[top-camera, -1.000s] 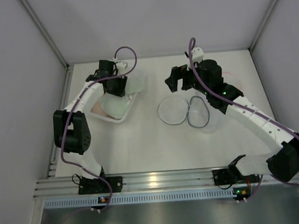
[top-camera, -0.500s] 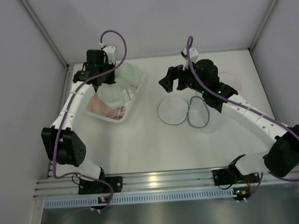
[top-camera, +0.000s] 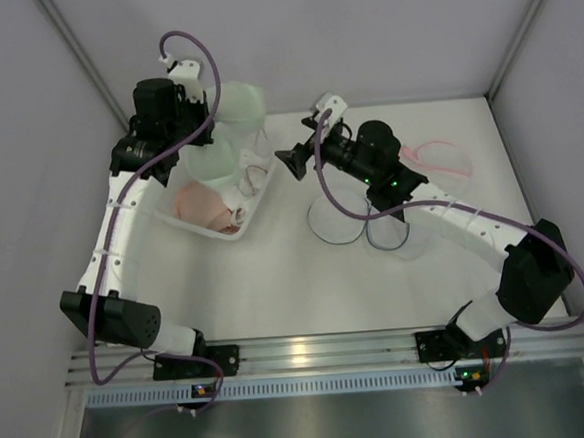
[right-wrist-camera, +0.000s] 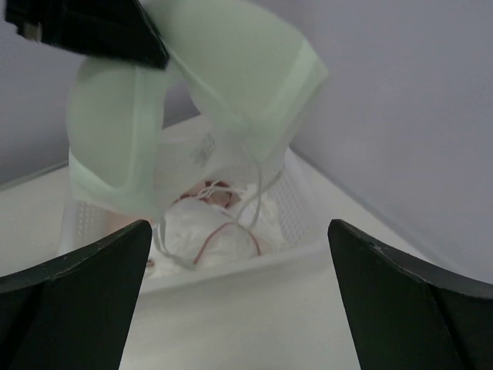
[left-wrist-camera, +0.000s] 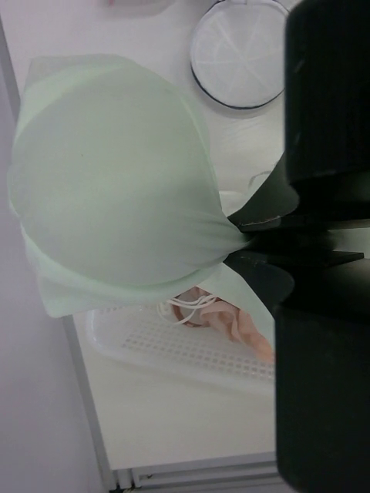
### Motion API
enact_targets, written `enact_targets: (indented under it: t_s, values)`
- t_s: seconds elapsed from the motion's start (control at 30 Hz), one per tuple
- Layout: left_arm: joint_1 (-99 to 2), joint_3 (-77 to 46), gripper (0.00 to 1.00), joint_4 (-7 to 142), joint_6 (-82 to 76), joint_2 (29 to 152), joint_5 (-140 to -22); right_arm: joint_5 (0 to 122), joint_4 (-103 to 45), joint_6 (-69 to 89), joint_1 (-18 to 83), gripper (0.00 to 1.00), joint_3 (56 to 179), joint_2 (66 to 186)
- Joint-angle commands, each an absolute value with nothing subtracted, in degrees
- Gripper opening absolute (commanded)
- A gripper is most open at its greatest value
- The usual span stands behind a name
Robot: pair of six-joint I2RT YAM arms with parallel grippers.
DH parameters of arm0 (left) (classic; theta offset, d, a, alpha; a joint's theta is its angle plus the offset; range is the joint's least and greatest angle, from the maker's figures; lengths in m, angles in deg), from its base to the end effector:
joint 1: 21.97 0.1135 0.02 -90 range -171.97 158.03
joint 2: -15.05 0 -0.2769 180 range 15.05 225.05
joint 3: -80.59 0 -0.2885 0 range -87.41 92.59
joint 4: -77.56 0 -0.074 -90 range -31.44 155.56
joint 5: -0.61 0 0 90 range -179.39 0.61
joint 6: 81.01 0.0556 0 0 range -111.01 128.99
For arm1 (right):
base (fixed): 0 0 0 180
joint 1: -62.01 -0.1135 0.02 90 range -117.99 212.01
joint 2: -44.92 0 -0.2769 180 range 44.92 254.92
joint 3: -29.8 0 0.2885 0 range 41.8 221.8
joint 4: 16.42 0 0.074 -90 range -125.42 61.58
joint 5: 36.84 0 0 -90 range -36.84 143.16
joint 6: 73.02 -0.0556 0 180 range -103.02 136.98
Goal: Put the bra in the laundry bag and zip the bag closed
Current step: Pick up the bra from the bin.
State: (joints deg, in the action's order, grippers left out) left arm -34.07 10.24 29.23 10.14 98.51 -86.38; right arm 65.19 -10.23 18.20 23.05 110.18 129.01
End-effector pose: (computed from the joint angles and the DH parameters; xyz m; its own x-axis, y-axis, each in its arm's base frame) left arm 0.3585 -0.0799 0.4671 -0.3633 0.0984 -0.9265 0.2642 0.9645 -0.0012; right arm 0.3097 0.2653 0.3758 0.0502 0.0138 -0.9986 -0.7760 0.6300 -0.0303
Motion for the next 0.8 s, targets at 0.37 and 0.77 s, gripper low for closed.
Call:
enact_targets:
  t_s: [0.37, 0.77]
  values:
    - [-34.0, 12.1, 0.05, 24.4, 4.1, 99.9, -78.5, 57.6, 4.8, 55.7, 11.2, 0.99, 120.5, 141.4]
    - [-34.0, 9.4, 0.06, 22.8, 4.5, 96.1, -76.7, 57.1, 5.9, 66.5, 10.5, 0.83, 128.5, 148.7]
